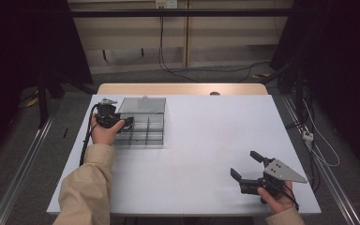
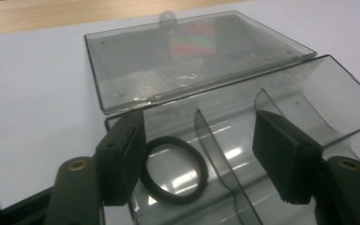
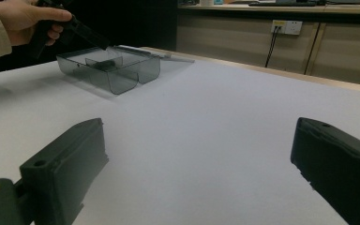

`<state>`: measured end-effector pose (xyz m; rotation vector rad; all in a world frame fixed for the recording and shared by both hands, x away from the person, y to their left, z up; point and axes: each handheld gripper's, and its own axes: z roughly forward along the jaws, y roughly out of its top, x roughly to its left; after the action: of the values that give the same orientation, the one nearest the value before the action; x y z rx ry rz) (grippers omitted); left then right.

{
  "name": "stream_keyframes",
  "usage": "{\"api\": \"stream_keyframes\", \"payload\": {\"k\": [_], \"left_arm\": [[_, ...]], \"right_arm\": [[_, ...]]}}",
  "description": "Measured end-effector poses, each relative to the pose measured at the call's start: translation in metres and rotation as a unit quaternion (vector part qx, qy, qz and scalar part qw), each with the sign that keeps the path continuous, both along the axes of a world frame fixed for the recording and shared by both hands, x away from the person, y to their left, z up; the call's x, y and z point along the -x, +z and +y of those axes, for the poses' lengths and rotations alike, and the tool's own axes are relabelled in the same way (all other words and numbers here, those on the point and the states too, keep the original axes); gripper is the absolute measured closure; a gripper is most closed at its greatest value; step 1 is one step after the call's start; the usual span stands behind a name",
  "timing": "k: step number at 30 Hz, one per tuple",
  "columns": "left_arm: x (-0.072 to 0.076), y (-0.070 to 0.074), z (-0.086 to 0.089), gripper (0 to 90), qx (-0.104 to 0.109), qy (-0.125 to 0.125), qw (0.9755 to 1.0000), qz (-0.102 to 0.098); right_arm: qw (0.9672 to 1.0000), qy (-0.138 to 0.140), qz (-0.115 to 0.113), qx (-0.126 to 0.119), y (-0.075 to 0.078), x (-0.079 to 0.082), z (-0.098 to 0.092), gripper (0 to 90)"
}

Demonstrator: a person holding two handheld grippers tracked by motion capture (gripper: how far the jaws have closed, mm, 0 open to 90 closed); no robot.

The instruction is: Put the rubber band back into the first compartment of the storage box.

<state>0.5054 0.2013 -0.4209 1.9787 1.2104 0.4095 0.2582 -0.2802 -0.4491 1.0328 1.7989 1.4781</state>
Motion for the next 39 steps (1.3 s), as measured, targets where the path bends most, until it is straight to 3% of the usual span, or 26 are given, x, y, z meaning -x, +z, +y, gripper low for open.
{"api": "stream_keyframes", "payload": {"k": [6,12,20,24,29,39], "left_arm": [[0.006,0.004,-0.006,24.5,0.006,-0.016,0.9998,0.011],[0.017,0.011,-0.012,18.7,0.013,-0.042,0.999,0.006],[0.03,0.018,-0.016,16.3,0.02,-0.072,0.9972,0.0],[0.037,0.018,-0.016,16.2,0.034,-0.074,0.9967,-0.002],[0.046,0.02,-0.016,15.0,0.027,-0.086,0.9959,-0.004],[0.064,0.02,-0.013,13.9,0.039,-0.104,0.9937,-0.008]], "right_arm": [[1.0,-0.002,0.0,0.001,0.0,0.0,-0.001,3.3],[1.0,-0.006,0.0,0.0,0.0,0.002,-0.004,3.3],[1.0,-0.003,0.003,0.003,0.0,0.001,-0.002,3.3],[1.0,-0.003,0.004,0.003,0.0,0.001,-0.002,3.3],[1.0,-0.003,0.003,0.004,0.0,0.0,-0.002,3.3],[1.0,-0.002,0.004,0.005,0.0,0.0,0.0,3.3]]}}
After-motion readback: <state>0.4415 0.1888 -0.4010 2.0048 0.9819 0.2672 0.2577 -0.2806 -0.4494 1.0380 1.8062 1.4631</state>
